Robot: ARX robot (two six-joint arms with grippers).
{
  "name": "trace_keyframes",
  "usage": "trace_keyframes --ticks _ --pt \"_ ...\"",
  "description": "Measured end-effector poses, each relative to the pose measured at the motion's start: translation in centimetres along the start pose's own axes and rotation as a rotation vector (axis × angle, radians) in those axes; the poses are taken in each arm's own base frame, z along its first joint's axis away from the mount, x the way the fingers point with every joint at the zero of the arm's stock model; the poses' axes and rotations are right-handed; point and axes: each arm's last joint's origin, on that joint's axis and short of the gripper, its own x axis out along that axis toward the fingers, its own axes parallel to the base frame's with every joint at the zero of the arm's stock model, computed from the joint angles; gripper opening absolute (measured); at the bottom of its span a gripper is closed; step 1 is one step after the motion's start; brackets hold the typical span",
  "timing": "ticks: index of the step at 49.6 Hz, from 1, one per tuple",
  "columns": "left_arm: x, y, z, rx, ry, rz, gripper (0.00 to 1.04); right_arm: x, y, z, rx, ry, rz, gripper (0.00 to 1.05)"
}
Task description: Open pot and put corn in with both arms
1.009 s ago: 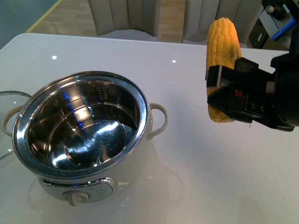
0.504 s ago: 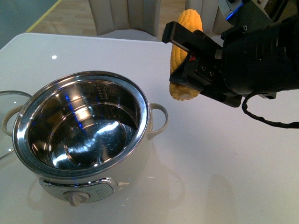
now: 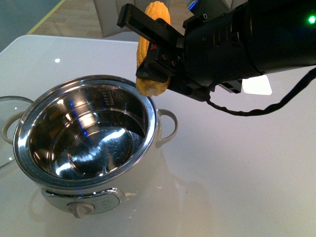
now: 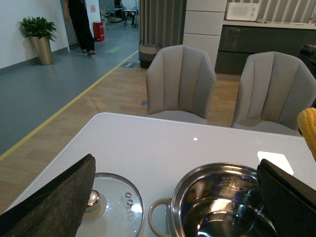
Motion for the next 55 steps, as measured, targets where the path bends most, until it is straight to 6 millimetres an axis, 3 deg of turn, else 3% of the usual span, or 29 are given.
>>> trace_keyframes --ticks 10,23,46,55 --pt "0.0 0.0 0.0 0.0 0.0 0.0 0.98 1.4 1.4 0.2 -0.013 0.026 0.027 0.23" --pt "0.0 0.0 0.0 0.0 0.0 0.0 0.98 3.4 1.8 0.0 0.001 0.062 0.032 0.23" --pt "0.0 0.0 0.0 0.0 0.0 0.0 0.98 5.9 2.1 -3.9 -0.018 0.239 0.024 0.23" --pt "0.0 0.0 0.0 0.0 0.0 0.0 0.98 6.4 1.7 -4.5 -0.016 0.266 0.003 0.47"
